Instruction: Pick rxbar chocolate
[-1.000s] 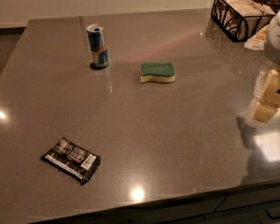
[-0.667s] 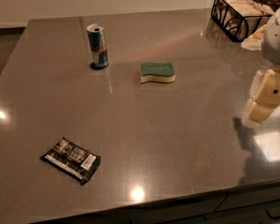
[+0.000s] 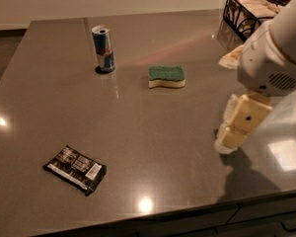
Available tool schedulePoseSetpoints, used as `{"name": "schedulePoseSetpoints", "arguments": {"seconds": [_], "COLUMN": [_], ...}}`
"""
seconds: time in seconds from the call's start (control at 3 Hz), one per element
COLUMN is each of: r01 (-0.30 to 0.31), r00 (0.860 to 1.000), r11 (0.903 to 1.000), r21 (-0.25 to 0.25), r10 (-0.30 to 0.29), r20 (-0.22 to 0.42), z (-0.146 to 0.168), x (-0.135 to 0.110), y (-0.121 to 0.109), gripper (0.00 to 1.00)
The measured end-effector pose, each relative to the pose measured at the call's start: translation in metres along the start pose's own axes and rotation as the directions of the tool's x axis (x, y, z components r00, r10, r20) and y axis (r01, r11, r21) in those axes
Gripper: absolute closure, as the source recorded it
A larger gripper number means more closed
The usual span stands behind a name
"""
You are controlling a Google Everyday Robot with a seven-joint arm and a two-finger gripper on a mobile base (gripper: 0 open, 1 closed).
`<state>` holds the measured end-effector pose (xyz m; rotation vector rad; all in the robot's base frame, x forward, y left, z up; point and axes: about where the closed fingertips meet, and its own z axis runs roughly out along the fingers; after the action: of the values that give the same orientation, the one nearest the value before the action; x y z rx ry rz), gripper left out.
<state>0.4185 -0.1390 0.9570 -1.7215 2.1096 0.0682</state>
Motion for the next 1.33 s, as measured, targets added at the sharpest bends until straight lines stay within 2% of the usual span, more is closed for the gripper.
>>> {"name": "schedulePoseSetpoints", "arguments": {"seconds": [0.67,1.33], "r01": [0.041,0.098], "r00": [0.998,0.993], "r11": [0.9957,0.9827], "r21": [-0.084,-0.157], "r10": [-0.038,-0.087], "r20": [0.041,0.076], "z": [0.058,0.104], "x": [-0.062,-0.126], "y": [0.044,0.096], "gripper": [0.0,0.0]}}
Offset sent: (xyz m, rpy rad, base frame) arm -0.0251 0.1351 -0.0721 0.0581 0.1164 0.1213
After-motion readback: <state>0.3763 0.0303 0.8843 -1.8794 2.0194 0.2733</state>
